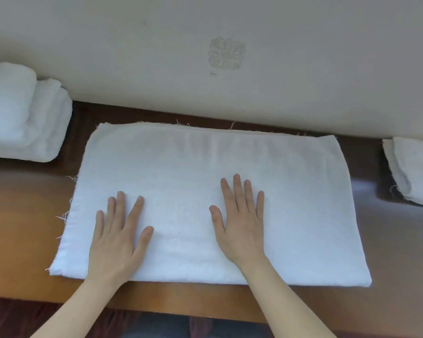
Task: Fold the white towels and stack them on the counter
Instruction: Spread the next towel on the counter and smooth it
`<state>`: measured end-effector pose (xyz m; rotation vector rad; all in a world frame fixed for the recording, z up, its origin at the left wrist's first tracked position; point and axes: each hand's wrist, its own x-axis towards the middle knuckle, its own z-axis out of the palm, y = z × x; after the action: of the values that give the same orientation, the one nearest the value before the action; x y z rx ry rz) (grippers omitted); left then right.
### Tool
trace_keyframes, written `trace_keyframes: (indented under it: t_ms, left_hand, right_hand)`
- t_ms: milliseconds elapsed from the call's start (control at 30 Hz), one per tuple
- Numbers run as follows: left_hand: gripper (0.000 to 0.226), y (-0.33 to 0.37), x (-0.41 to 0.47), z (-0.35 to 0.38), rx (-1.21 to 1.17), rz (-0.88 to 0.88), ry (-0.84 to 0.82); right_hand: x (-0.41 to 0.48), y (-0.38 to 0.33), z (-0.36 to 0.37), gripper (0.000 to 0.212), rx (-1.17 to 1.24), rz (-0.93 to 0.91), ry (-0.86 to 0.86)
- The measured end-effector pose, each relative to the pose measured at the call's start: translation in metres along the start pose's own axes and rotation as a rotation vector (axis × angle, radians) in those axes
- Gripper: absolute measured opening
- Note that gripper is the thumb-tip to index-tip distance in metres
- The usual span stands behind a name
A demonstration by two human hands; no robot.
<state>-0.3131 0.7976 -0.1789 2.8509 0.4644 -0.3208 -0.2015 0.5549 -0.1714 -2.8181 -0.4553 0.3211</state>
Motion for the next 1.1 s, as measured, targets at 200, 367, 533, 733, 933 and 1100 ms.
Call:
trace_keyframes:
  t_ms: [200,367,533,733,933,1100]
  left_hand:
    - [0.069,0.082,0.004,0.028,0.1,0.185,-0.014]
    - [0.067,0.082,0.002,0.028,0.11,0.144,-0.014]
    - [0.069,0.15,0.034,0.033,0.057,0.253,-0.006]
    - [0.07,0.269,0.106,0.042,0.058,0.407,-0.003]
    - [0.076,0.291,0.12,0.051,0.142,0.496,0.016]
    - [0.072,0.316,0.135,0.048,0.093,0.4,0.005]
  right_hand:
    - [-0.046,0.118,-0.01,0.061,-0.152,0.206,0.044]
    - [-0.073,0.2,-0.032,0.063,-0.094,0.487,0.09]
    - [-0.058,0.196,-0.043,0.065,-0.087,0.419,0.112]
    - [0.035,0.193,-0.068,0.065,-0.058,0.137,0.187]
    - [0.079,0.251,-0.064,0.066,-0.058,0.205,0.085]
    - [0.078,0.249,-0.064,0.07,0.005,0.351,0.082]
